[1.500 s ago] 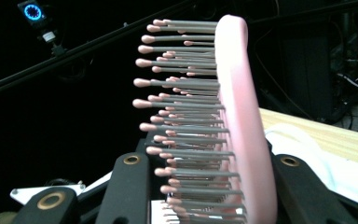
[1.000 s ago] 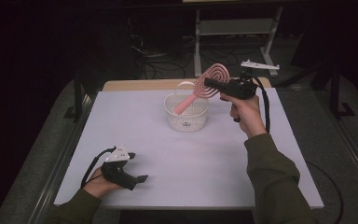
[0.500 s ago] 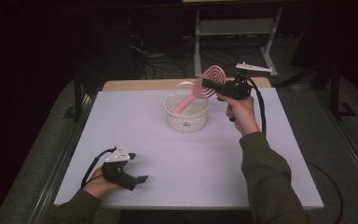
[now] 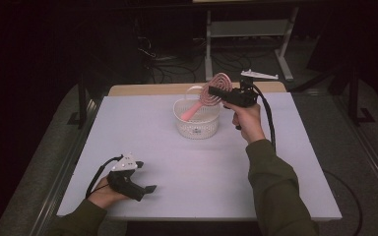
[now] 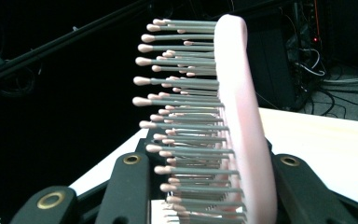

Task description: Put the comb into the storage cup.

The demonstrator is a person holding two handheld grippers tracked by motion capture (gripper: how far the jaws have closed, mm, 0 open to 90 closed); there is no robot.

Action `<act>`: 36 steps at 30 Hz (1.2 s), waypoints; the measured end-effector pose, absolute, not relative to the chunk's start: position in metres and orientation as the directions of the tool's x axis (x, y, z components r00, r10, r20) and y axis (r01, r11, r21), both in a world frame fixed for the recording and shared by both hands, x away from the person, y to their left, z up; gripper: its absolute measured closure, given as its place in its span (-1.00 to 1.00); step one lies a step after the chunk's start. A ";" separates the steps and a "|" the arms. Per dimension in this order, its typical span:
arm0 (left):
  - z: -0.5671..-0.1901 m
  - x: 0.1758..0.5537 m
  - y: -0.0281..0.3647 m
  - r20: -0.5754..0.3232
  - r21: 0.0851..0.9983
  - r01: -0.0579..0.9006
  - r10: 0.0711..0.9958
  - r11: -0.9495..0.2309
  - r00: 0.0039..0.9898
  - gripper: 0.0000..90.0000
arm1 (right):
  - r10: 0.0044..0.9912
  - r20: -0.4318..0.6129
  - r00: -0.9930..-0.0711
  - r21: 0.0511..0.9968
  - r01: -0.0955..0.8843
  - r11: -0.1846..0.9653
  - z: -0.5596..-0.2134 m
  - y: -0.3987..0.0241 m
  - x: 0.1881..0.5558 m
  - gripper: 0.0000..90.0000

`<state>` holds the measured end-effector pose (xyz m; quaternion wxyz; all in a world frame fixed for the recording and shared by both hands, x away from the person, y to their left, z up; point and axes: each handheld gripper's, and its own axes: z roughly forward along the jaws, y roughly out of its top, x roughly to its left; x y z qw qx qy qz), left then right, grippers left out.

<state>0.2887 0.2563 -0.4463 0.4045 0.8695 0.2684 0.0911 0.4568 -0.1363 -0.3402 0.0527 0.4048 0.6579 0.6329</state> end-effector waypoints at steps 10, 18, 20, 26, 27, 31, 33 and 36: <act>-0.447 0.288 0.256 -0.060 0.752 0.393 0.539 -0.528 0.840 -1.00 | 0.611 0.441 -0.658 0.870 0.481 -0.110 -0.351 -0.124 0.462 0.40; -0.446 0.288 0.256 -0.060 0.752 0.393 0.539 -0.529 0.840 -1.00 | 0.622 0.436 -0.651 0.865 0.494 -0.089 -0.359 -0.116 0.464 0.40; -0.447 0.288 0.256 -0.061 0.752 0.393 0.538 -0.529 0.841 -1.00 | 0.623 0.434 -0.650 0.865 0.495 -0.086 -0.361 -0.115 0.465 0.40; -0.447 0.288 0.256 -0.061 0.752 0.394 0.539 -0.529 0.840 -1.00 | 0.630 0.443 -0.638 0.859 0.504 -0.092 -0.367 -0.113 0.467 0.40; -0.447 0.288 0.256 -0.061 0.752 0.393 0.539 -0.529 0.840 -1.00 | 0.630 0.443 -0.638 0.858 0.505 -0.091 -0.368 -0.113 0.467 0.40; -0.447 0.288 0.256 -0.061 0.752 0.393 0.538 -0.530 0.841 -1.00 | 0.636 0.440 -0.634 0.856 0.510 -0.083 -0.370 -0.113 0.467 0.40; -0.447 0.288 0.256 -0.061 0.751 0.394 0.538 -0.530 0.841 -1.00 | 0.639 0.436 -0.633 0.856 0.510 -0.079 -0.371 -0.113 0.468 0.40; -0.447 0.288 0.256 -0.061 0.751 0.394 0.539 -0.530 0.840 -1.00 | 0.640 0.436 -0.632 0.856 0.512 -0.077 -0.372 -0.112 0.468 0.40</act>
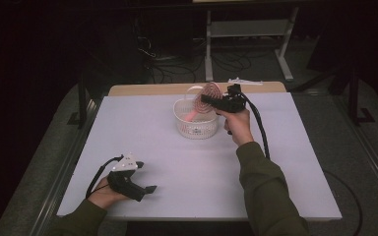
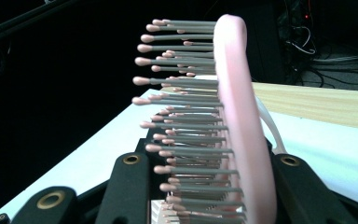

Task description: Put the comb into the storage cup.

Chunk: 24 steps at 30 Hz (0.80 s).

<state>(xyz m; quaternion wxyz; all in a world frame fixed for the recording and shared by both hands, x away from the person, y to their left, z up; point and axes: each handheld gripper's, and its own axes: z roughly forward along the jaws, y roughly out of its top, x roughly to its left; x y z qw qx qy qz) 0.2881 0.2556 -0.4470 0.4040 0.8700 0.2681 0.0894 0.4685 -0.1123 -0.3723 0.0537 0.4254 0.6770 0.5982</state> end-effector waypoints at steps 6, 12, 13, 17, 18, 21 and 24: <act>-0.447 0.288 0.256 -0.061 0.751 0.393 0.538 -0.530 0.841 -1.00 | 0.642 0.438 -0.630 0.853 0.517 -0.075 -0.375 -0.111 0.469 0.40; -0.447 0.288 0.255 -0.061 0.750 0.393 0.537 -0.532 0.842 -1.00 | 0.646 0.436 -0.626 0.852 0.519 -0.072 -0.376 -0.112 0.470 0.38; -0.447 0.288 0.255 -0.061 0.750 0.393 0.537 -0.532 0.842 -1.00 | 0.648 0.435 -0.625 0.851 0.520 -0.070 -0.376 -0.113 0.470 0.38; -0.447 0.288 0.255 -0.061 0.748 0.394 0.536 -0.534 0.842 -1.00 | 0.661 0.420 -0.622 0.854 0.517 -0.056 -0.376 -0.114 0.470 0.35; -0.447 0.288 0.255 -0.060 0.748 0.393 0.534 -0.536 0.843 -1.00 | 0.662 0.417 -0.623 0.855 0.516 -0.053 -0.377 -0.115 0.470 0.35; -0.448 0.288 0.255 -0.062 0.747 0.394 0.534 -0.536 0.843 -1.00 | 0.674 0.408 -0.616 0.854 0.518 -0.045 -0.377 -0.117 0.470 0.32; -0.448 0.288 0.255 -0.061 0.745 0.394 0.534 -0.538 0.843 -1.00 | 0.685 0.401 -0.608 0.854 0.519 -0.040 -0.378 -0.119 0.470 0.28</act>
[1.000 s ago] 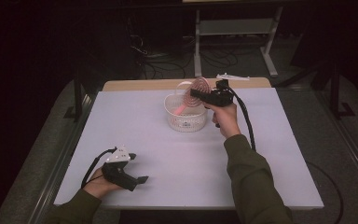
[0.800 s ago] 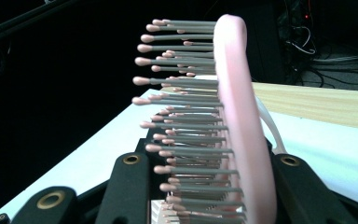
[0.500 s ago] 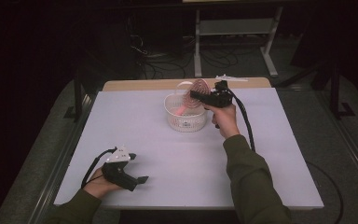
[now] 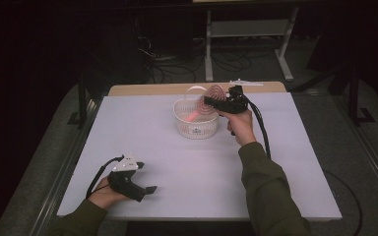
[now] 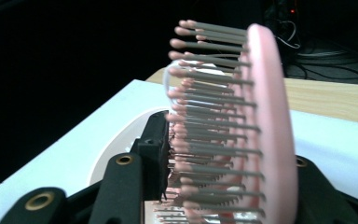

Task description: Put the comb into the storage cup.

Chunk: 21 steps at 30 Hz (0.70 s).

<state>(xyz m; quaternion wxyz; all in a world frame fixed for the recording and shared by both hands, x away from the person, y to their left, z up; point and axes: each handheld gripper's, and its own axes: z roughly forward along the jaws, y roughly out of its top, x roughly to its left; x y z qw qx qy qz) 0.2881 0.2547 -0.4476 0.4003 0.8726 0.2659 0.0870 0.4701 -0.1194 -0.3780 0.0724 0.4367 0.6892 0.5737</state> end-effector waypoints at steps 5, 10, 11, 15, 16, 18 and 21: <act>-0.448 0.288 0.255 -0.061 0.746 0.394 0.534 -0.538 0.843 -1.00 | 0.696 0.396 -0.599 0.851 0.524 -0.033 -0.380 -0.123 0.471 0.24; -0.448 0.288 0.255 -0.060 0.745 0.394 0.534 -0.539 0.844 -1.00 | 0.702 0.393 -0.594 0.851 0.524 -0.033 -0.381 -0.125 0.471 0.22; -0.448 0.288 0.255 -0.060 0.745 0.394 0.534 -0.538 0.843 -1.00 | 0.703 0.391 -0.594 0.852 0.523 -0.031 -0.381 -0.125 0.471 0.22; -0.448 0.288 0.255 -0.060 0.745 0.394 0.534 -0.538 0.843 -1.00 | 0.712 0.377 -0.592 0.854 0.520 -0.020 -0.381 -0.125 0.470 0.20; -0.448 0.288 0.255 -0.060 0.745 0.394 0.534 -0.538 0.843 -1.00 | 0.715 0.374 -0.590 0.855 0.519 -0.018 -0.381 -0.125 0.470 0.18; -0.448 0.288 0.255 -0.060 0.745 0.393 0.533 -0.538 0.844 -1.00 | 0.722 0.366 -0.588 0.856 0.517 -0.012 -0.382 -0.125 0.469 0.15; -0.448 0.288 0.255 -0.060 0.745 0.394 0.534 -0.538 0.843 -1.00 | 0.729 0.354 -0.586 0.858 0.514 -0.003 -0.382 -0.126 0.469 0.11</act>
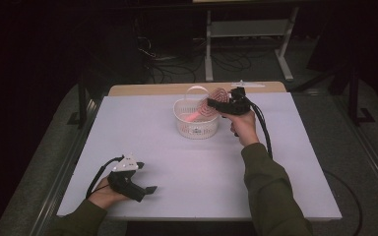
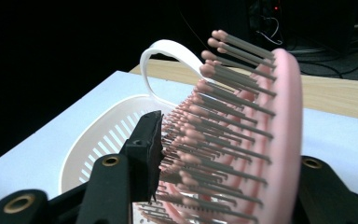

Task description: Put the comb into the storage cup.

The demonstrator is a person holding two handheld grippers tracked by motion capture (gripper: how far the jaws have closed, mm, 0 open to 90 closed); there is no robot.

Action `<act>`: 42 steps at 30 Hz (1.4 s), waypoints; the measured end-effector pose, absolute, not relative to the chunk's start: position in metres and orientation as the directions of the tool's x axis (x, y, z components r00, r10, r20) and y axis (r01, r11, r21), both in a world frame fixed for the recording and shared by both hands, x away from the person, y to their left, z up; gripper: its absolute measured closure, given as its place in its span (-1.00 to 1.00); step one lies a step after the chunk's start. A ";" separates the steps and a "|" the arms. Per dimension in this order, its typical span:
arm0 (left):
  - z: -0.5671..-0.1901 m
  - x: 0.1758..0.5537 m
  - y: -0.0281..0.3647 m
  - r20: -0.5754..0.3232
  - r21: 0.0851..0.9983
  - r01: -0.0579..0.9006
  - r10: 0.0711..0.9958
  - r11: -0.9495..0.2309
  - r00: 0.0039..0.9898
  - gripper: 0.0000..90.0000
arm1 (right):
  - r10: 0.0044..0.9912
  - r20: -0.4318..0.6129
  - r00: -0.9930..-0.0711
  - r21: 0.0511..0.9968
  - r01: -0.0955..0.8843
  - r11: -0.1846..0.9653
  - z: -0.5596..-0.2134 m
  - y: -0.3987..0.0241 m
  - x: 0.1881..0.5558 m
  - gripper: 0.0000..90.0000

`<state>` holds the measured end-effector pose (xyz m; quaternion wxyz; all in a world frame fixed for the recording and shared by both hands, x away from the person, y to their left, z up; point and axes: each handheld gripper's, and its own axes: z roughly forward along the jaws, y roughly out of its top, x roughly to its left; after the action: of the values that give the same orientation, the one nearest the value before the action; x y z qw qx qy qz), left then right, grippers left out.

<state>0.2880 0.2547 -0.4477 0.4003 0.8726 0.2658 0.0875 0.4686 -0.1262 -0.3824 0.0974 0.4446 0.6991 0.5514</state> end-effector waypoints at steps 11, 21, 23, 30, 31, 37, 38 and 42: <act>-0.448 0.288 0.255 -0.059 0.744 0.393 0.534 -0.540 0.844 -1.00 | 0.764 0.299 -0.572 0.866 0.499 0.035 -0.380 -0.133 0.464 -0.12; -0.448 0.289 0.256 -0.063 0.747 0.399 0.540 -0.532 0.839 -1.00 | 0.771 0.287 -0.568 0.859 0.510 0.056 -0.377 -0.140 0.461 -0.42; -0.448 0.289 0.256 -0.064 0.747 0.401 0.543 -0.531 0.838 -1.00 | 0.774 0.283 -0.567 0.856 0.513 0.063 -0.376 -0.142 0.460 -0.48; -0.447 0.289 0.256 -0.063 0.749 0.403 0.550 -0.525 0.833 -1.00 | 0.776 0.273 -0.569 0.853 0.516 0.078 -0.373 -0.149 0.457 -0.69; -0.446 0.289 0.256 -0.062 0.750 0.402 0.549 -0.526 0.834 -1.00 | 0.773 0.272 -0.574 0.853 0.516 0.083 -0.373 -0.149 0.456 -0.70; -0.446 0.290 0.254 -0.057 0.745 0.400 0.546 -0.534 0.836 -1.00 | 0.773 0.249 -0.583 0.847 0.518 0.117 -0.372 -0.151 0.452 -0.86; -0.446 0.290 0.254 -0.058 0.745 0.401 0.546 -0.533 0.835 -1.00 | 0.771 0.249 -0.586 0.848 0.517 0.119 -0.372 -0.151 0.451 -0.88; -0.446 0.290 0.255 -0.060 0.747 0.402 0.549 -0.529 0.834 -1.00 | 0.768 0.244 -0.593 0.850 0.512 0.125 -0.371 -0.154 0.448 -0.91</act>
<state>0.2897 0.2546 -0.4465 0.4008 0.8696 0.2734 0.0917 0.4479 -0.1540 -0.3713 0.1278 0.4328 0.7391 0.5001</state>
